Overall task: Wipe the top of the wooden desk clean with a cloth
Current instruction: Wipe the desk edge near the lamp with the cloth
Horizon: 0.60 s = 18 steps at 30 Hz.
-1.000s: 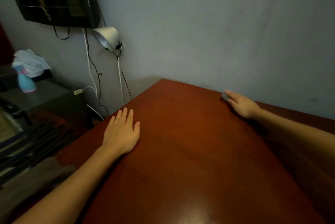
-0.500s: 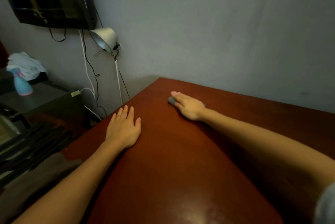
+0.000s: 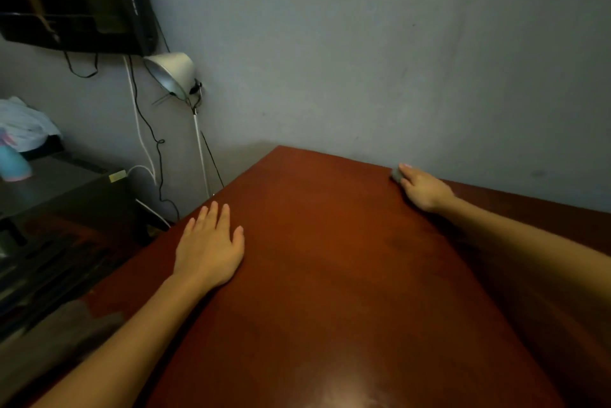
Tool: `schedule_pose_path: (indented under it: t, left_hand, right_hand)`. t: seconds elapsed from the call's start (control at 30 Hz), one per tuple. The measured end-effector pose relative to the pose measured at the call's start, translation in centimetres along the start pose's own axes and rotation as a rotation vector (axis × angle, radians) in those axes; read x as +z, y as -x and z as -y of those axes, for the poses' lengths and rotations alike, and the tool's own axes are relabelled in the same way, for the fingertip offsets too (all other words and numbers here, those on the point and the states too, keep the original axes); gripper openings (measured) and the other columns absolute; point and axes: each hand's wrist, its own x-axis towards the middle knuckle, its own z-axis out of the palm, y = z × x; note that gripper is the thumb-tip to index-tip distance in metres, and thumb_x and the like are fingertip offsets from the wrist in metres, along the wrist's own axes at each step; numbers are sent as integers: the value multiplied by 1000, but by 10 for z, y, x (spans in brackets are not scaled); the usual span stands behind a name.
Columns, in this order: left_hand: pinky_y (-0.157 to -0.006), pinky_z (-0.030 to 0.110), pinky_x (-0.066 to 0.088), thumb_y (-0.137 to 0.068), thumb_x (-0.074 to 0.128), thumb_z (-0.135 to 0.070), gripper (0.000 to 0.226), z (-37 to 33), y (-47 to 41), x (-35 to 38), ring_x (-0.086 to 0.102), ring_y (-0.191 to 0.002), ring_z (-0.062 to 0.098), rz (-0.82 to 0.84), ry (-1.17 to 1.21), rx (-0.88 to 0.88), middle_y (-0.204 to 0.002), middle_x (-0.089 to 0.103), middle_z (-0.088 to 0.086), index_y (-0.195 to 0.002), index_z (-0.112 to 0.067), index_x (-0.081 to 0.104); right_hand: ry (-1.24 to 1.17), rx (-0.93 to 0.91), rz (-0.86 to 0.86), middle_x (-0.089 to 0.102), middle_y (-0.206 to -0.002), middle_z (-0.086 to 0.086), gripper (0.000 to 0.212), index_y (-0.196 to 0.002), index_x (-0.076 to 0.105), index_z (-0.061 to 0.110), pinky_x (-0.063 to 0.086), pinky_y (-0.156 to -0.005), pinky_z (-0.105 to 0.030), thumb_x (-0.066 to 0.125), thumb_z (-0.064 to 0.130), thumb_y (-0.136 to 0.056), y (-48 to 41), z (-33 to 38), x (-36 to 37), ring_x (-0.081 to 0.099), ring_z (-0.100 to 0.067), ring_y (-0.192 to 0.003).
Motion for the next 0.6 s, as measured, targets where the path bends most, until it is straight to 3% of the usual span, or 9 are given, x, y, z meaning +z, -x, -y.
schedule_pose_path:
  t: [0.2,0.4,0.5,0.6]
  left_hand:
    - [-119,35,3,-102,16,-47,61,0,-2,0,1,-148,19,-13,17,-3,-161,0,5,-153,-18,2]
    - [-120,37,4,-102,17,-46,61,0,0,-3,3,-148,20,6,30,-8,-161,2,6,-154,-17,4]
    - [-120,36,4,-102,18,-46,61,1,2,-6,5,-148,21,2,42,-7,-161,5,7,-154,-16,7]
    - [-120,35,4,-102,19,-45,60,0,8,-8,6,-148,21,4,51,2,-161,7,7,-154,-15,10]
  right_hand:
    - [14,-50,27,15,-159,-3,56,-151,18,15,14,-120,-39,22,43,-102,-38,74,23,17,-19,-146]
    - [45,-399,97,12,-160,0,52,-152,13,18,6,-116,-21,25,32,-104,20,145,38,10,-11,-147]
    - [52,-569,113,10,-160,3,52,-153,12,20,3,-115,-18,27,31,-104,76,155,36,9,-8,-146]
    - [53,-727,116,4,-154,16,53,-152,9,23,-5,-107,-5,28,31,-104,137,139,25,2,4,-140]
